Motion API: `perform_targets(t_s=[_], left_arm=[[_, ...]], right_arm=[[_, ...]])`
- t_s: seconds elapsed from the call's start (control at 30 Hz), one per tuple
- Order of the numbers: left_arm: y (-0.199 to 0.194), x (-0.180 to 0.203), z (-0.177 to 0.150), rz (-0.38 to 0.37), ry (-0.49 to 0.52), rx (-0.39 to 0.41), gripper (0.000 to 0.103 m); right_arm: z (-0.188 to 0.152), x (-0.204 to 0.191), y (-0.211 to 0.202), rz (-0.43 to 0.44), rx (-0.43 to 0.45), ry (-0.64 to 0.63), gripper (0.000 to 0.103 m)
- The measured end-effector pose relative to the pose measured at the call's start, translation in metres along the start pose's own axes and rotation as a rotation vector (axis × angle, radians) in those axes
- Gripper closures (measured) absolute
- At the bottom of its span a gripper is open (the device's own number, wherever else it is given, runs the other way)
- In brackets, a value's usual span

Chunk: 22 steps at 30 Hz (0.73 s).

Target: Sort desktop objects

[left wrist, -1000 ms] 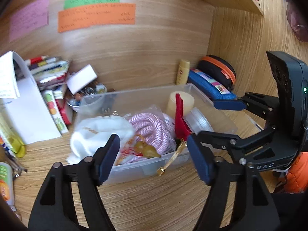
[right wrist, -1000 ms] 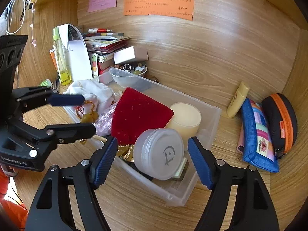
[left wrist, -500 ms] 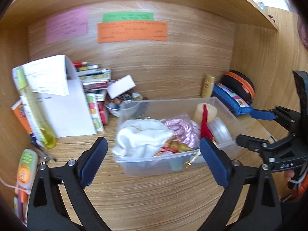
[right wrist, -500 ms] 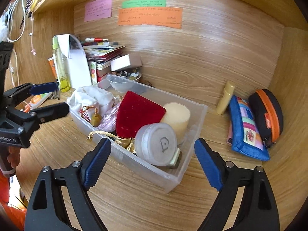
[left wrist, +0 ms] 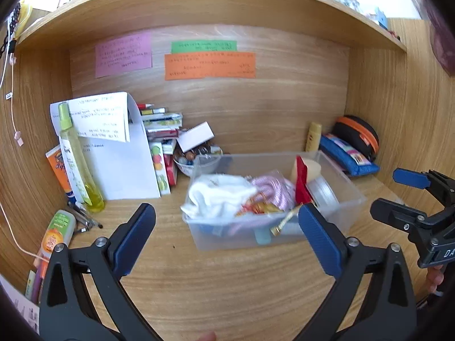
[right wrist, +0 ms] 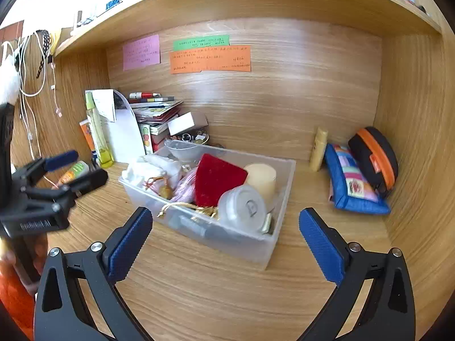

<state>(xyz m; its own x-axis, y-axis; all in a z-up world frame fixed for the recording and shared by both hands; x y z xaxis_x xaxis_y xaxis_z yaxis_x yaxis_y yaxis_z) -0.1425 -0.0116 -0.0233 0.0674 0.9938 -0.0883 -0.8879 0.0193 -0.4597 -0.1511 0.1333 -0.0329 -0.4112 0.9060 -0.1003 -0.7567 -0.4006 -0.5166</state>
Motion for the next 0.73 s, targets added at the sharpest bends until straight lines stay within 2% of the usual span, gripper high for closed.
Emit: perform_targets(t_s=[0.13,0.3,0.43,0.6,0.73], left_arm=[[-0.005,0.013,-0.01,0.015,0.018,0.003,0.001],[-0.01,0.028,-0.017,-0.026,0.022,0.003,0.001],[-0.01,0.031,-0.019,0.01,0.047,0.0,0.001],[-0.007,0.032,-0.018,-0.03,0.022,-0.001,0.001],[-0.003,0.028,-0.018,-0.02,0.002,-0.012,0.001]], right_arm=[[-0.01,-0.005,-0.005,0.04,0.011,0.066,0.0],[-0.016,0.0,-0.014,0.052,0.047,0.17,0.0],[-0.021,0.007,-0.015,0.001,0.036,0.159,0.0],[-0.025,0.009,-0.016,0.005,0.028,0.155,0.0],[-0.026,0.008,-0.013,-0.015,0.021,0.125,0.0]])
Point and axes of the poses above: each gripper's, at about its wrist camera, not at the fingertips, and y roughly the way its jaws point, x to its right, z to its top, the point moved 9 cm from there along y, roughly the way its jaws point, and after that the axes turned 5 degrees about y, right-handed, at the moved point
